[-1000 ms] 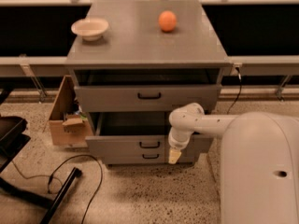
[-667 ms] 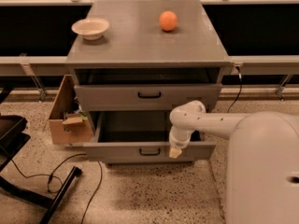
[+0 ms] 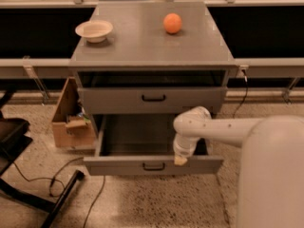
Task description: Open middle drawer
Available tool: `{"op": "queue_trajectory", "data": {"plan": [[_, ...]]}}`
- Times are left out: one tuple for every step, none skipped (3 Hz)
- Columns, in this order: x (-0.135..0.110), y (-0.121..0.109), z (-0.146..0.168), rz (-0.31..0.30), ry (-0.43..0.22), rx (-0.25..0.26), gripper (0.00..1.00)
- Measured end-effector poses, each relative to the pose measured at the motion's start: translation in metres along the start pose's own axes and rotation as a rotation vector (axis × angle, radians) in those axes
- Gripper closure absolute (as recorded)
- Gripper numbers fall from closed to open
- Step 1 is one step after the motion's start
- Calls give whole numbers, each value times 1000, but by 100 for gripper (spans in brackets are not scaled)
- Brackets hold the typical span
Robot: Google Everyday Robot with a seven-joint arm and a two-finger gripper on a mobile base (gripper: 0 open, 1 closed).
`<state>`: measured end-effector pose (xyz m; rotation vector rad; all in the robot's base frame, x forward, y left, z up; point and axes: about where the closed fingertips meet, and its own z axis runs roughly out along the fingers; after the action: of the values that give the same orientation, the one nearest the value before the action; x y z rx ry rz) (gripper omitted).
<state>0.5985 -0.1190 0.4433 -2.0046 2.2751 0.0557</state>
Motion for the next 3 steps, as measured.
{"op": "queue_trajectory", "data": {"plan": [[0,0,0,0,0,0,100],[3,11,-2,1,4,-4,100],[8,32,-6,5,9,-16,100]]}}
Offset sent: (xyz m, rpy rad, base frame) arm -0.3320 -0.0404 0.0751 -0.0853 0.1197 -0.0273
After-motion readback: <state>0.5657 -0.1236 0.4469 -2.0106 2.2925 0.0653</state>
